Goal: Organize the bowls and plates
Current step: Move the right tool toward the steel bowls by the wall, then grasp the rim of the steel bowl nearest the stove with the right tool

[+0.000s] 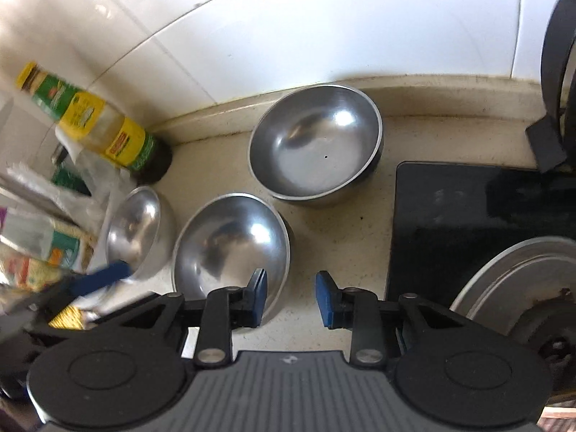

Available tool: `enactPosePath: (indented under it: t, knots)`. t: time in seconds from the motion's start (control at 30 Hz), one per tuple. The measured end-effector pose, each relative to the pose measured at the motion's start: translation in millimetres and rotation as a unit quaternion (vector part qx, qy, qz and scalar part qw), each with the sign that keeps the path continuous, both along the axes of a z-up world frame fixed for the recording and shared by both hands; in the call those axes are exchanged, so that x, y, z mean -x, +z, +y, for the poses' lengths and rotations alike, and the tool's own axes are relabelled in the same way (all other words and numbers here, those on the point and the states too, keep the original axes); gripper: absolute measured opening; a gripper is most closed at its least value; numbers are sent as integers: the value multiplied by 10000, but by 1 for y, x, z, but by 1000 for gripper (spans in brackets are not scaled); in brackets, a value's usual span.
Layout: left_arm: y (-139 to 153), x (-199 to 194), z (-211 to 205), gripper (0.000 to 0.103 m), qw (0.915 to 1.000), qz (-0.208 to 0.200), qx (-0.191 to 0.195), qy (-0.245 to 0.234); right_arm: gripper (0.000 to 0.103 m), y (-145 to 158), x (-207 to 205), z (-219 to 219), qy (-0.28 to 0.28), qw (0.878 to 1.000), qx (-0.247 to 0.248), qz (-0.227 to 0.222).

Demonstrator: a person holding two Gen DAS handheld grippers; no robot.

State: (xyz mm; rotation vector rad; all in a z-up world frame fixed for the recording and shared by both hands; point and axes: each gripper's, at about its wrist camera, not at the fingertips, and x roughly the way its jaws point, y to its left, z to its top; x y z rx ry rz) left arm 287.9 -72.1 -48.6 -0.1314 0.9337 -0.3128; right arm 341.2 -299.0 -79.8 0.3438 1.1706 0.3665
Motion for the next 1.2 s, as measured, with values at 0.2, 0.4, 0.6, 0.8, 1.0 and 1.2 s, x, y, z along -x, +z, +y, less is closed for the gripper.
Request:
enactPosePath:
  t: [0.2,0.4,0.6,0.8,1.0,1.2]
  knots:
    - [-20,-17,-20,66,9992,376,-146,-43,48,-16,-15,14,138,9992,-333,154]
    - [-29,-20,-37,41,9981,504,-269,-218,48,-31,-23,21,343,9987,-251,276]
    - [-6,-4,-14,56,9993,269,-241,-58,48,-25,-23,6,210,9990,-359,168]
    - [-13,-9,-9,77,9982,580,-69,168,70,-29,-32,20,284,9987,-401,142]
    - [-29,-17,-32,57,9966,382,-732,65,64,-36,-23,32,613,9979,-124,142]
    - [-25,5,-18,33,9982,437,-381,-173,63,-30,12,11,630,9971,-266,323]
